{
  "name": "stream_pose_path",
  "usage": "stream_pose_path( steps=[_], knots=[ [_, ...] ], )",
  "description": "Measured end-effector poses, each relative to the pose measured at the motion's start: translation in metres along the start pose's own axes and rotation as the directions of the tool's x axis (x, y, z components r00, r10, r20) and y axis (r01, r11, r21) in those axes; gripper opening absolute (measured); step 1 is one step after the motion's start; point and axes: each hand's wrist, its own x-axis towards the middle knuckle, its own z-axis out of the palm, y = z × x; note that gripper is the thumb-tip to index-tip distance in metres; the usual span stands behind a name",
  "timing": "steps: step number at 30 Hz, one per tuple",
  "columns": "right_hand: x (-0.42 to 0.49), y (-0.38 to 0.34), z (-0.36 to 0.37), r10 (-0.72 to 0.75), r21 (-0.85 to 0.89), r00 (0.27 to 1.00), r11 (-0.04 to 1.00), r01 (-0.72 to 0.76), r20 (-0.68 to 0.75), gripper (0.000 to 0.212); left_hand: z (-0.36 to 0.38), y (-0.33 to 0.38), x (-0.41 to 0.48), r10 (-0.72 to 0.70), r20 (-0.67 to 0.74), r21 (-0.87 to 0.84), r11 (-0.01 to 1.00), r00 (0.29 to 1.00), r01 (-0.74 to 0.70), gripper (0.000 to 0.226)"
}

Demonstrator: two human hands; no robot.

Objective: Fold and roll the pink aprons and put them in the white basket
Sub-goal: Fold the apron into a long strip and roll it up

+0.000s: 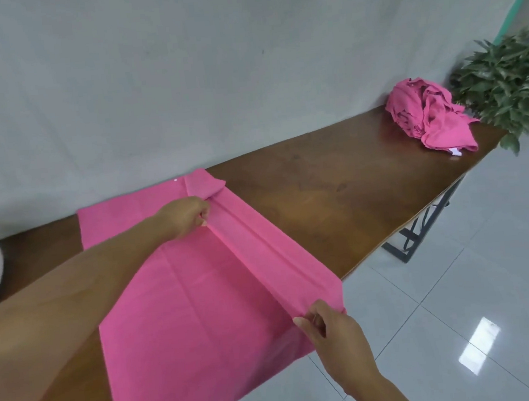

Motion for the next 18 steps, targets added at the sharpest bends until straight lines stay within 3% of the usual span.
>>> stream_pose_path(
  steps=[5, 18],
  knots=[
    [-0.035, -0.038, 0.012, -0.029, 0.002, 0.996, 1.0, 0.029, 0.084, 0.027, -0.008, -0.024, -0.048, 0.019, -0.053, -0.028, 0.999, 0.998, -0.02, 0.006],
    [-0.083, -0.132, 0.043, -0.306, 0.151, 0.932, 0.948, 0.279, 0.195, 0.025, -0.06, -0.079, -0.143, 0.061, -0.117, 0.009, 0.998, 0.991, -0.06, 0.01]
  ],
)
